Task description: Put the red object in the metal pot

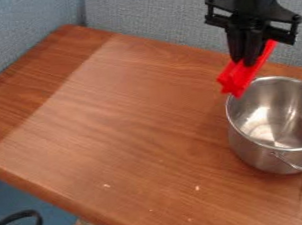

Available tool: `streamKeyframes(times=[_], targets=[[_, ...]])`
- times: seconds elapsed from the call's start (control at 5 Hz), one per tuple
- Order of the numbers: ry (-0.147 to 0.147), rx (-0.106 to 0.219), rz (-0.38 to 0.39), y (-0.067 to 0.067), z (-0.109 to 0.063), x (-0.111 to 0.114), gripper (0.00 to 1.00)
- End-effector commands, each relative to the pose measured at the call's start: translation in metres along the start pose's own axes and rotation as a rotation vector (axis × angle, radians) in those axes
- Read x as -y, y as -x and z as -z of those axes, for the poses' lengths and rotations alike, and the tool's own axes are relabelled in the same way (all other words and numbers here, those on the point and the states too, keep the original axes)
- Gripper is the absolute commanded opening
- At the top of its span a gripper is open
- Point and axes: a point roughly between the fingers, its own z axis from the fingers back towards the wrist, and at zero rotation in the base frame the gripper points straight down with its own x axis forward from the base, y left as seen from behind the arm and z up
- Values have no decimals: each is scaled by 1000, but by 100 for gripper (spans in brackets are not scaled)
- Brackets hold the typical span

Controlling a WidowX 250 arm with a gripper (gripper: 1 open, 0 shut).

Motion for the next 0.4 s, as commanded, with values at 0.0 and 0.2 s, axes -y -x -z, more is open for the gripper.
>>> streamKeyframes(times=[0.0,0.2], targets=[[1,84,20,-2,-26,3,0],[8,87,29,1,-26,6,0]])
